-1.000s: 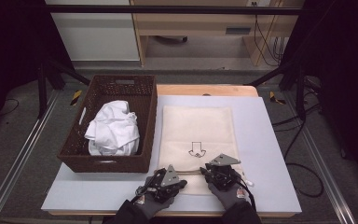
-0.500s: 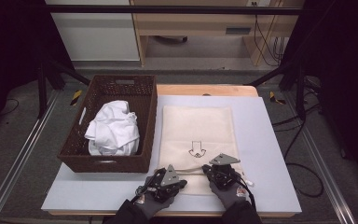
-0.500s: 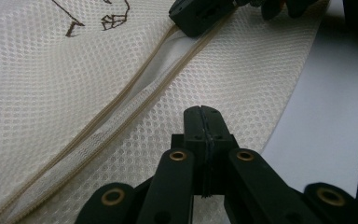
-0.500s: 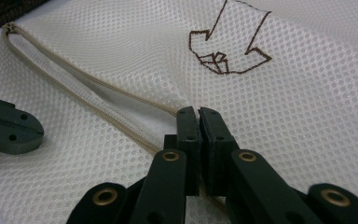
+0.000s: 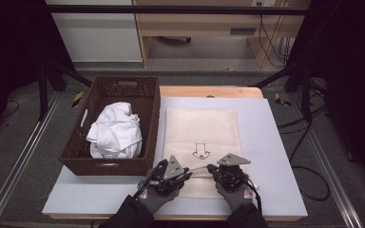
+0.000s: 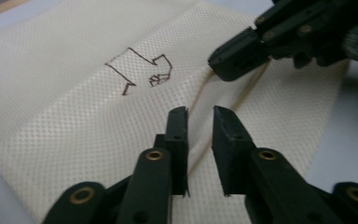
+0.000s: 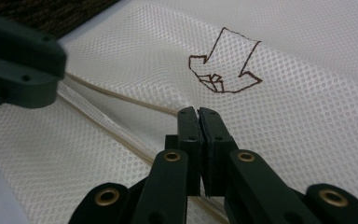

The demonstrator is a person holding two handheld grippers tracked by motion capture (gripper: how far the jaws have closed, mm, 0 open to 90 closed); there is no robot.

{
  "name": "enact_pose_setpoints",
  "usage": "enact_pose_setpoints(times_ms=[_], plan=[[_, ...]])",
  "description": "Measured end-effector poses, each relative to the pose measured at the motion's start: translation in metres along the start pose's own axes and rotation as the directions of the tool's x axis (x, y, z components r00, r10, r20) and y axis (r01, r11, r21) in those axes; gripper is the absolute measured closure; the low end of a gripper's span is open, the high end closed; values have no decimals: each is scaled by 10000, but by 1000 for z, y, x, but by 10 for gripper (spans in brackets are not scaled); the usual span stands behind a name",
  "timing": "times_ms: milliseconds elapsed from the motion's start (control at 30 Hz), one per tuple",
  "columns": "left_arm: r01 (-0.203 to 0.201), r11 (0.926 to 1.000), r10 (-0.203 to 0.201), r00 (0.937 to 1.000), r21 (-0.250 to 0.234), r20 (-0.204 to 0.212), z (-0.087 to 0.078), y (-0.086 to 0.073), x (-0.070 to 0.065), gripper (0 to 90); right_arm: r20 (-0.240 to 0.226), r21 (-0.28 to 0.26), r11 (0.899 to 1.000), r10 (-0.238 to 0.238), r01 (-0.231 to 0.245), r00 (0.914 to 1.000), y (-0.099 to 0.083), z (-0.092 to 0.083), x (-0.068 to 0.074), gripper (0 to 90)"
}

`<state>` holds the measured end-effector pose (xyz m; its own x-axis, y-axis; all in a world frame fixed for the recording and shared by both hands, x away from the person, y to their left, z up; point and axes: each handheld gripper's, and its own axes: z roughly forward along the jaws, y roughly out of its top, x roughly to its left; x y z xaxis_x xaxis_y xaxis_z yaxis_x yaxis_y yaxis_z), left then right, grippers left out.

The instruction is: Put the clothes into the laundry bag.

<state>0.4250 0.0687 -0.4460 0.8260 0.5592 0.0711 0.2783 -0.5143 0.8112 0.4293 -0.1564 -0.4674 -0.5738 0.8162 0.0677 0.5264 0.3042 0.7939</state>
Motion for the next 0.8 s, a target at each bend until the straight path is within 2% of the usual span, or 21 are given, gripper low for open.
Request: enact_pose_setpoints(times_ms=[167, 267, 367, 433, 500, 633, 733, 800], plan=[[-67, 9992, 77, 9996, 387, -254, 19, 8, 5, 586, -101, -174, 9998, 61, -62, 9999, 3, -3, -2, 885], [-220, 9962, 249, 9991, 842, -332, 32, 7, 4, 531, -125, -186, 9998, 98, -100, 9999, 4, -4, -1, 886], [-391, 9913, 463, 9974, 1259, -549, 40, 4, 3, 519, -114, -228, 9997, 68, -70, 9999, 5, -5, -1, 887], [-394, 9906, 478, 9970, 1307, -616, 42, 4, 3, 553, -117, -200, 9998, 66, -68, 9999, 5, -5, -1, 887], [-340, 9896, 414, 9978, 1396, -508, 43, 4, 4, 641, -134, -175, 9998, 100, -102, 9999, 5, -5, -1, 887], [-512, 9885, 598, 9966, 1425, -564, 41, 4, 3, 829, -196, -130, 9999, 58, -61, 9998, 5, -4, 0, 881], [-497, 9873, 591, 9966, 1506, -580, 41, 4, 4, 865, -202, -138, 9999, 66, -69, 9998, 5, -3, 2, 849], [-353, 9884, 442, 9974, 1480, -571, 39, 5, 6, 867, -223, -276, 9996, 46, -52, 9997, 5, -4, 1, 788]])
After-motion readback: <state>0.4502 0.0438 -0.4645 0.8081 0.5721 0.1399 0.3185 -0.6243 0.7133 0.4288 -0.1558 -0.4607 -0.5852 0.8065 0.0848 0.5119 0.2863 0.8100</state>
